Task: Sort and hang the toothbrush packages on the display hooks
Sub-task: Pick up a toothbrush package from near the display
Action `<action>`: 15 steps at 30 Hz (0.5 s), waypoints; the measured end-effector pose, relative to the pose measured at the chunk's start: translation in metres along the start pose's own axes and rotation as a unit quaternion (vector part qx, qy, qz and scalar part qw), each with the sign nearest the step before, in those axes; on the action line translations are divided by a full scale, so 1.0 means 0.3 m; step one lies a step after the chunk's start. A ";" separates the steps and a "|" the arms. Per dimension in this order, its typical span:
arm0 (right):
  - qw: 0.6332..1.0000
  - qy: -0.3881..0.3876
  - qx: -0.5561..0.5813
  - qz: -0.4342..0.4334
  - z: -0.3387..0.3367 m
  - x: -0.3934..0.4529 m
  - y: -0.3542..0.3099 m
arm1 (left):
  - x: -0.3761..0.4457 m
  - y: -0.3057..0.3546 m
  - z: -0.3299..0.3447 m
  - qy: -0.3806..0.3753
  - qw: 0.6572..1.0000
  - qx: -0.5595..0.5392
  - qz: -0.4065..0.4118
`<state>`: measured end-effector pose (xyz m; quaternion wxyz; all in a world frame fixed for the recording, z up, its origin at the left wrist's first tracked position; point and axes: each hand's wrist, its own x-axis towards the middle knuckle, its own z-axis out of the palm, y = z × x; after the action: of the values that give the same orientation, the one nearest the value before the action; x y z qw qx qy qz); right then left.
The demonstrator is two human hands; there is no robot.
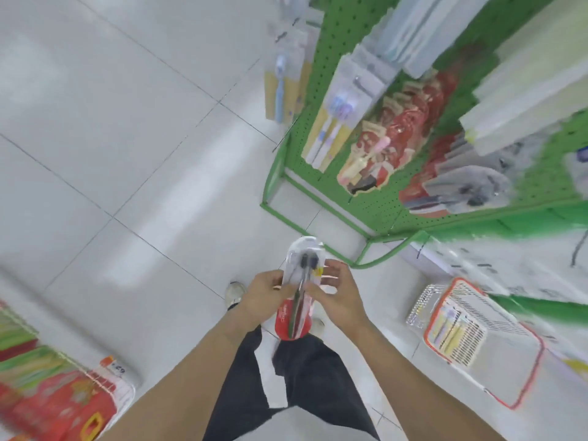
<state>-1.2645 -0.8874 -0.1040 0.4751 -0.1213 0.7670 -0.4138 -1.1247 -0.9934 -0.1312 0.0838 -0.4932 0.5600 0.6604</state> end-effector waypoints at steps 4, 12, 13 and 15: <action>0.997 0.006 0.046 -0.066 -0.130 -0.027 -0.105 | -0.079 0.170 0.067 -0.018 0.999 -0.005 0.046; 0.985 0.047 0.091 -0.138 -0.373 -0.120 -0.205 | -0.131 0.417 0.185 -0.034 0.994 -0.006 0.108; 0.983 0.061 0.095 -0.144 -0.396 -0.128 -0.222 | -0.128 0.450 0.194 -0.041 0.992 0.002 0.123; 0.976 0.092 0.119 -0.154 -0.430 -0.140 -0.257 | -0.116 0.519 0.202 -0.047 0.986 0.015 0.157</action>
<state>-1.3655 -0.8445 0.0069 0.3441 -0.1421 0.7246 -0.5800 -1.2444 -0.9840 -0.0099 0.0125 -0.3660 0.6360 0.6792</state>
